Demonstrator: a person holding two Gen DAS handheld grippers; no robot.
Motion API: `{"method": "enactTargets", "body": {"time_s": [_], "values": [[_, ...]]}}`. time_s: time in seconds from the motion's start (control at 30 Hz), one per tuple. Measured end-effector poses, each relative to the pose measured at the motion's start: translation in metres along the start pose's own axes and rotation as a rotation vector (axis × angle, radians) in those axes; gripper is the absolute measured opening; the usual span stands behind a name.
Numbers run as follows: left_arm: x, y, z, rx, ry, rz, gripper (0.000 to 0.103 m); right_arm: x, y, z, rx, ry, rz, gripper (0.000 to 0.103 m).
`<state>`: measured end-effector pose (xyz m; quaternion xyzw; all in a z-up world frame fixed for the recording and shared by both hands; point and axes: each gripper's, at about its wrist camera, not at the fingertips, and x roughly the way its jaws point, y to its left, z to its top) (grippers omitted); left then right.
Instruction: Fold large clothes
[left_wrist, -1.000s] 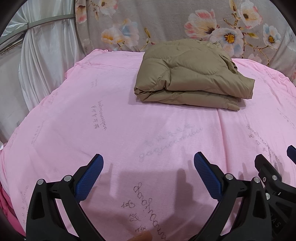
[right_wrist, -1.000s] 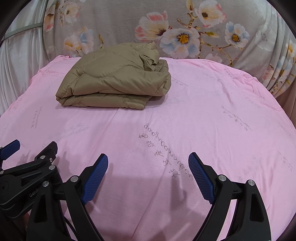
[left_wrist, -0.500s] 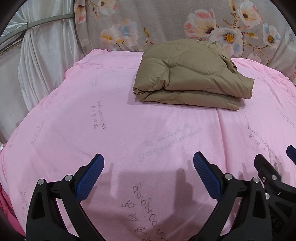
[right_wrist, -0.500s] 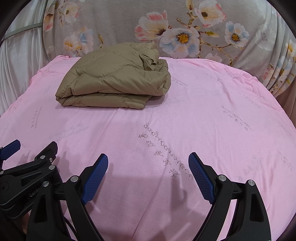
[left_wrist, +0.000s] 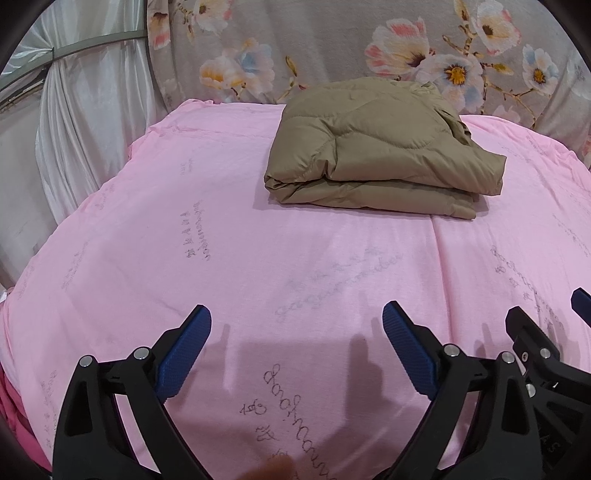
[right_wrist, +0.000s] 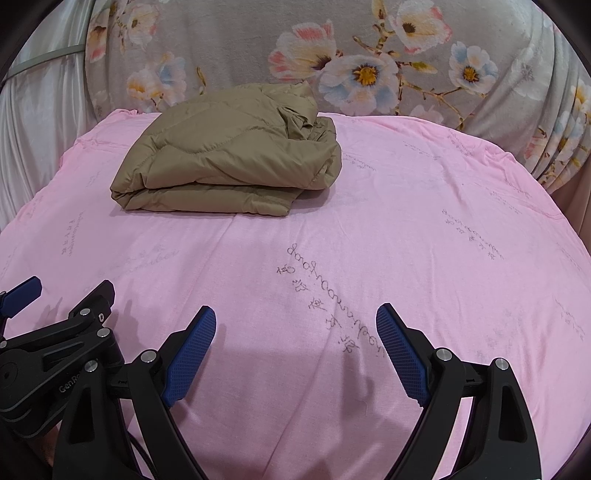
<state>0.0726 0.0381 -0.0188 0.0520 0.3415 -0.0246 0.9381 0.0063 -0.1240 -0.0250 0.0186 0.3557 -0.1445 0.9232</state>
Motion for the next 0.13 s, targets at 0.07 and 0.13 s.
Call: {"method": "enactTargets", "body": {"time_s": [0.07,0.13], "values": [[-0.0005,-0.0009,-0.0005,0.0,-0.001,0.002,0.091,-0.0002,-0.0005,0.0002,0.0,-0.001,0.002,0.086],[0.0004,-0.0005,-0.0001,0.001,-0.002,0.003,0.091,0.0001,-0.0004,0.0001,0.0,-0.001,0.002,0.086]]}}
